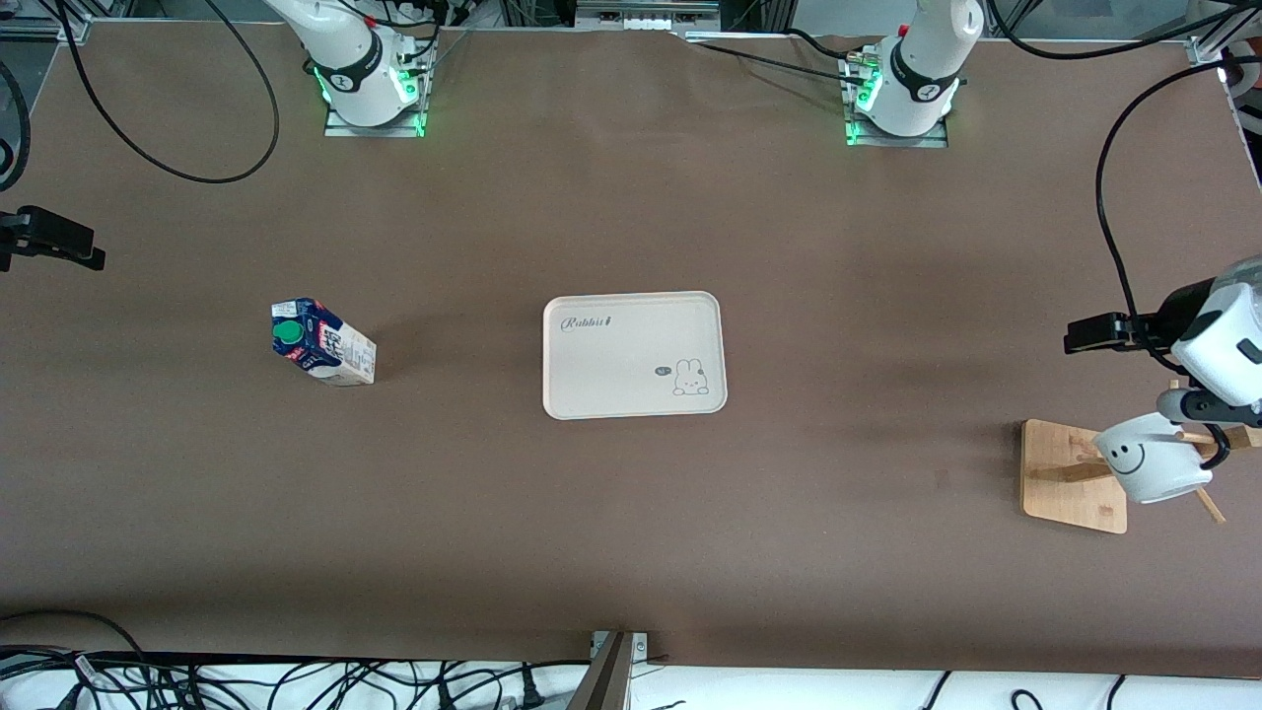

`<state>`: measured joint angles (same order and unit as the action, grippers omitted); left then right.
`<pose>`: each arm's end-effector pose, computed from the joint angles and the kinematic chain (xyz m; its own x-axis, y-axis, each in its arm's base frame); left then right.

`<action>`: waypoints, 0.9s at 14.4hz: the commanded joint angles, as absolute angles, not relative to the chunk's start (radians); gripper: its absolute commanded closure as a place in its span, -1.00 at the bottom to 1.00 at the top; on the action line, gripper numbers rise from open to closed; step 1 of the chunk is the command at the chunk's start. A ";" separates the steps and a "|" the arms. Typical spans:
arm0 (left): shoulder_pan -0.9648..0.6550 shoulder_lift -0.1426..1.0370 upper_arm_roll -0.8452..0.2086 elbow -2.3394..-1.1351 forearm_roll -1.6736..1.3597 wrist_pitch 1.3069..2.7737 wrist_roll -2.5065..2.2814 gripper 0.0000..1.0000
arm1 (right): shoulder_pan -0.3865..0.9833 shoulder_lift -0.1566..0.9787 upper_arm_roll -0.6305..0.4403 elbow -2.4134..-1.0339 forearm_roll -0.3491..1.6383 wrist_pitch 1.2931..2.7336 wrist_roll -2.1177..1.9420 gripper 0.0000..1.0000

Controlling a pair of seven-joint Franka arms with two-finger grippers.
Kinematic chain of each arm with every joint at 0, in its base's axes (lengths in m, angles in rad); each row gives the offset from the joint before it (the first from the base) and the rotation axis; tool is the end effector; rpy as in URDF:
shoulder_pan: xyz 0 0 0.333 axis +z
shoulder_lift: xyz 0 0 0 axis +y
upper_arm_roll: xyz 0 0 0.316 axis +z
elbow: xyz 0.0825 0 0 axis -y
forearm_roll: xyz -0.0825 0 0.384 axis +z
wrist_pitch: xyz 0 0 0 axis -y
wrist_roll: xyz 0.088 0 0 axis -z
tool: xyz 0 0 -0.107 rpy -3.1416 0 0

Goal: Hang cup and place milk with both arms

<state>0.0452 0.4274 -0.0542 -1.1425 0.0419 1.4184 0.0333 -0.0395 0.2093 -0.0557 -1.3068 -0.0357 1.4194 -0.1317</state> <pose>0.6607 0.0071 0.5505 0.9879 -0.0344 -0.1509 -0.0370 -0.9992 -0.0144 0.5997 -0.0575 0.6136 0.9943 0.0316 -0.1014 0.0352 -0.9988 0.0342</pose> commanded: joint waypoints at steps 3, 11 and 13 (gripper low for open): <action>0.040 0.067 -0.034 -1.690 0.052 1.778 0.056 -1.00 | -0.058 0.184 -0.026 -1.331 -0.031 1.414 -0.110 -1.00; 0.017 -0.077 -0.034 -1.804 0.057 1.775 -0.055 -1.00 | -0.025 0.166 -0.035 -1.360 -0.044 1.436 -0.098 -1.00; 0.018 -0.075 -0.035 -1.804 0.054 1.763 -0.052 -1.00 | -0.034 0.126 -0.035 -1.428 -0.044 1.483 -0.100 -1.00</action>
<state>0.0285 -0.0591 -0.0410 -1.7853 0.0419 1.7752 -0.0372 -0.0236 0.2004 -0.0430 -1.3243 -0.0371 1.4347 -0.1165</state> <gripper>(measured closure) 0.000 0.000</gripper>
